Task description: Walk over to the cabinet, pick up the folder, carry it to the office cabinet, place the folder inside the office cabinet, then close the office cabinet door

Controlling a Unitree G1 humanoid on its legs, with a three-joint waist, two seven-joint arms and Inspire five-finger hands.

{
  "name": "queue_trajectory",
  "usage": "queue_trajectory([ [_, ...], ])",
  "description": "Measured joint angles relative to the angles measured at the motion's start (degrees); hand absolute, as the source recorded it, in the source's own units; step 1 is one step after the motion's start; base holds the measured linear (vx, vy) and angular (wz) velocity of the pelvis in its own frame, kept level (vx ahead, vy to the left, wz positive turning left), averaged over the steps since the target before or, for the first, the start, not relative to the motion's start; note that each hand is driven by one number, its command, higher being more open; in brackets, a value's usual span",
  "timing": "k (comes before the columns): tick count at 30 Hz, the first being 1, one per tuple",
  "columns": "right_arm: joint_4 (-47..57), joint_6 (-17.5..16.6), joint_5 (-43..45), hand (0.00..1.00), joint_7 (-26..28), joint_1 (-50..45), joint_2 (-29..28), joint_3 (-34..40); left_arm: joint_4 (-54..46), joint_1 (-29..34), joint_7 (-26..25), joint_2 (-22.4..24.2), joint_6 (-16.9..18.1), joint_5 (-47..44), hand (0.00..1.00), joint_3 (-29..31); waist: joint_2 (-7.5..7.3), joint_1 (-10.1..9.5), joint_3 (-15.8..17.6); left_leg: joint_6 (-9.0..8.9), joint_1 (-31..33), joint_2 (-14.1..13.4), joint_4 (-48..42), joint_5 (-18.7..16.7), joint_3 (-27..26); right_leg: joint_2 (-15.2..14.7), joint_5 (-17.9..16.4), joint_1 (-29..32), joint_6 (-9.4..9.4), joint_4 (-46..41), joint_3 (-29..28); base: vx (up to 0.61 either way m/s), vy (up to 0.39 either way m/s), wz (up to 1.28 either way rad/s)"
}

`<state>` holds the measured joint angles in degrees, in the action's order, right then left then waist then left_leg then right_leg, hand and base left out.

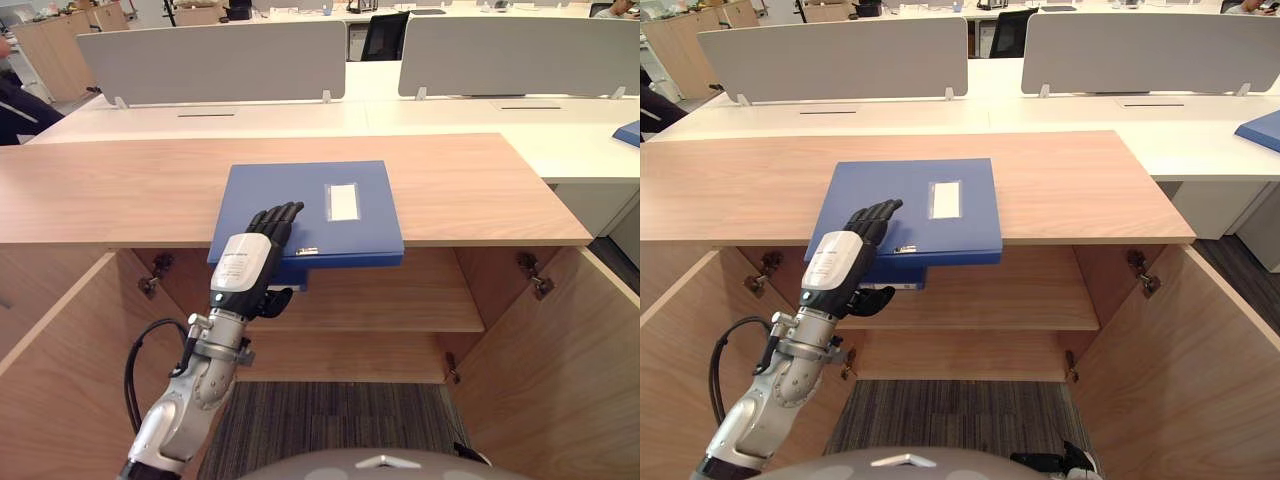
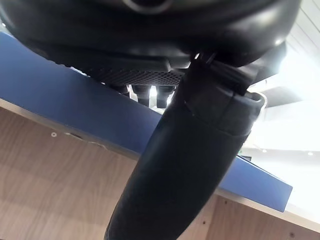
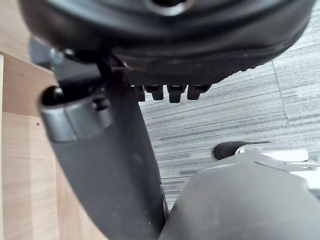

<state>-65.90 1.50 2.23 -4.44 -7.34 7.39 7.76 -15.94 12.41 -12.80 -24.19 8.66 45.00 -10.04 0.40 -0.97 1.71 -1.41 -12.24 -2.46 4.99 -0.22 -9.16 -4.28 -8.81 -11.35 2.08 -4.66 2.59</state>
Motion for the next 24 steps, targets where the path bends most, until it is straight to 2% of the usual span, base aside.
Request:
queue_trajectory([
  [11, 0.1, 0.2, 0.0, 1.00, -0.1, -0.1, 0.1, 0.0, 0.5, -2.5, -6.6, 4.4, -0.6, 3.0, 0.00, 2.7, 0.11, 1.05, 0.2, -0.01, 0.1, 0.0, 0.1, 0.0, -0.8, 0.0, 0.7, 0.0, 0.47, 1.1, -0.8, -0.04, -0.016, -0.04],
  [20, 0.5, 0.2, 0.1, 1.00, -1.2, 0.0, -0.5, 0.0, -1.1, -2.5, -6.7, 9.1, -1.3, -0.7, 0.00, 4.8, -0.36, 1.20, 0.8, -0.01, 0.4, -0.1, 0.0, 0.0, -1.3, 0.1, 0.9, 0.3, 0.56, 1.6, -1.4, 0.00, -0.007, -0.02],
  [24, 3.1, 0.1, 0.9, 1.00, -2.3, -0.7, -1.1, 0.0, -4.9, -0.8, -6.6, 10.8, -1.4, -5.8, 0.00, 4.9, -0.58, 1.23, 1.0, 0.00, 0.6, -0.2, 0.0, -0.1, -1.7, 0.1, 0.9, 0.9, 0.56, 1.3, -2.0, -0.02, -0.014, -0.08],
])
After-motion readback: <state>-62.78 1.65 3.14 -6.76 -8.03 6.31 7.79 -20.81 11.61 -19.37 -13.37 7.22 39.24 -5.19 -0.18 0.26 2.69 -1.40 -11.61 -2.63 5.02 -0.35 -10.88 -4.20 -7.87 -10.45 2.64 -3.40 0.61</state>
